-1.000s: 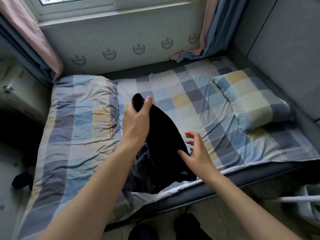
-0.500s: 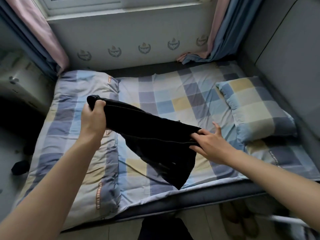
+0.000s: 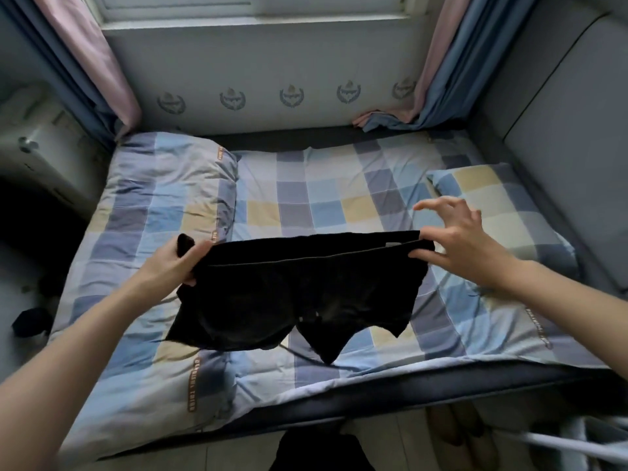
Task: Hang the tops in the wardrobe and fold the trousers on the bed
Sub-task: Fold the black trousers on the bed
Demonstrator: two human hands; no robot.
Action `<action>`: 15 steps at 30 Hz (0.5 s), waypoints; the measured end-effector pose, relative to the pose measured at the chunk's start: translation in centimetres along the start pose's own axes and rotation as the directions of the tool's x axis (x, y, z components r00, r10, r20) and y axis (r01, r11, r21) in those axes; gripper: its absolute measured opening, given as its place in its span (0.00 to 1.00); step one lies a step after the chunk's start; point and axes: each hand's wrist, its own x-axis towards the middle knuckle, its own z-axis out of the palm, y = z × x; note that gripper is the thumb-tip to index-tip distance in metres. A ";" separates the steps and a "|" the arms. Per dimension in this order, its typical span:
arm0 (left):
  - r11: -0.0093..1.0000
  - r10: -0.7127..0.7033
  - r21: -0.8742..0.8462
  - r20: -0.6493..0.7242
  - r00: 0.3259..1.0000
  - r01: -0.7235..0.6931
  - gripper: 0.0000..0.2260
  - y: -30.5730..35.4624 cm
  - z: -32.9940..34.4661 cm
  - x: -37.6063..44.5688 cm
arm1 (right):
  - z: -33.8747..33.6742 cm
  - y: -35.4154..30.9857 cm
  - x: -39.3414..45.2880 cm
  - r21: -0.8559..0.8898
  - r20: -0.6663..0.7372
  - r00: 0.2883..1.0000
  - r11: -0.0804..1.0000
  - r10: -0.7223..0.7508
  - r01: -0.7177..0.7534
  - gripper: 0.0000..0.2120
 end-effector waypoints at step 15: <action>0.957 0.245 0.198 -0.166 0.955 -0.211 0.01 -3.3 -0.8 -0.1 | 3.2 -1.9 0.8 0.562 -0.006 0.866 0.718 0.501 -0.411 0.11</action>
